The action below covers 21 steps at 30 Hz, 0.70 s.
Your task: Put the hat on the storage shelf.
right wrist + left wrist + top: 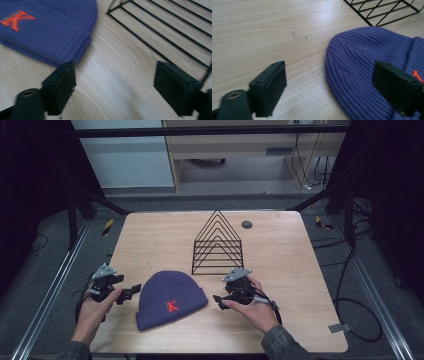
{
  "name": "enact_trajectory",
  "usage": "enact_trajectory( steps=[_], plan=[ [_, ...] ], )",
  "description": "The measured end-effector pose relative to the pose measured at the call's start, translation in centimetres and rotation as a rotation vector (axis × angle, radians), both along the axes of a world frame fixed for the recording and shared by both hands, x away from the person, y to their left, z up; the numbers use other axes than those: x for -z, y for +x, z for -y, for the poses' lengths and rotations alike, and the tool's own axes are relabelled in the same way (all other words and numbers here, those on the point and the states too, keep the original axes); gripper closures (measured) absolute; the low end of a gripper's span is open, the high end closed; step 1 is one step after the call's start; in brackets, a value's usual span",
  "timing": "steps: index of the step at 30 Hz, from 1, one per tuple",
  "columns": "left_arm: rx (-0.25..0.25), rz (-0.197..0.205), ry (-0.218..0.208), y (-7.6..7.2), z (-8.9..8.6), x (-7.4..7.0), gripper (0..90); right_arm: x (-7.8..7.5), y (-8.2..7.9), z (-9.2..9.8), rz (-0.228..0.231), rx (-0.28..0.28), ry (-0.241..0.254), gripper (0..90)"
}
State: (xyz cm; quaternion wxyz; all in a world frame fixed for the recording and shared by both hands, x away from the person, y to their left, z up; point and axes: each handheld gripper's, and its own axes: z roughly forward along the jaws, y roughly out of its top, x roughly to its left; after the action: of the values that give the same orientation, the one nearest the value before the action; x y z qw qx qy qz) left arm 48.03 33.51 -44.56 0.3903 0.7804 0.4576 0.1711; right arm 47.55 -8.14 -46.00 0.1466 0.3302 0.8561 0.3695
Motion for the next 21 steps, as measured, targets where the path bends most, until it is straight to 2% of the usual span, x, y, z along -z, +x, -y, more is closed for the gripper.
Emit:
enact_trajectory(
  steps=[2, 3, 5, 6, 10, 11, 13, 14, 15, 18, 21],
  plan=[
    [0.009, -0.005, 0.01, 0.2, 0.3, -0.1, 16.2, -0.3, 0.1, -0.4, -0.007, -0.008, -0.006, 24.3],
    [0.026, -0.016, 0.035, 0.7, 0.9, -0.3, 17.2, -0.7, 0.4, -1.4, -0.022, -0.033, -0.008, 29.5],
    [0.034, -0.024, 0.047, 0.9, 1.2, -0.3, 17.7, -1.0, 0.8, -2.3, -0.041, -0.053, -0.008, 34.7],
    [0.047, -0.04, 0.074, 1.3, 1.9, -0.3, 17.8, -1.2, 0.9, -2.8, -0.052, -0.057, -0.014, 36.3],
    [0.061, -0.07, 0.089, 2.1, 2.7, -0.1, 18.2, -1.6, 1.1, -4.1, -0.059, -0.073, -0.019, 41.7],
    [0.067, -0.076, 0.109, 2.5, 3.0, 0.0, 18.7, -1.7, 1.2, -4.4, -0.066, -0.081, -0.011, 43.8],
    [0.062, -0.087, 0.15, 3.0, 3.5, 0.2, 21.9, -1.6, 1.4, -5.0, -0.075, -0.09, -0.027, 45.4],
    [0.053, -0.117, 0.148, 3.7, 3.7, 0.7, 23.2, -1.5, 1.5, -5.3, -0.082, -0.09, -0.031, 47.7],
    [0.049, -0.128, 0.148, 4.1, 3.7, 0.9, 25.9, -1.5, 1.5, -5.4, -0.088, -0.09, -0.031, 48.5],
    [0.028, -0.147, 0.135, 4.9, 3.9, 1.6, 30.7, -1.2, 1.6, -5.4, -0.1, -0.09, -0.031, 52.4],
    [0.029, -0.171, 0.142, 5.5, 4.4, 2.2, 34.4, -0.9, 1.6, -5.4, -0.109, -0.094, -0.029, 53.2]
  ],
)
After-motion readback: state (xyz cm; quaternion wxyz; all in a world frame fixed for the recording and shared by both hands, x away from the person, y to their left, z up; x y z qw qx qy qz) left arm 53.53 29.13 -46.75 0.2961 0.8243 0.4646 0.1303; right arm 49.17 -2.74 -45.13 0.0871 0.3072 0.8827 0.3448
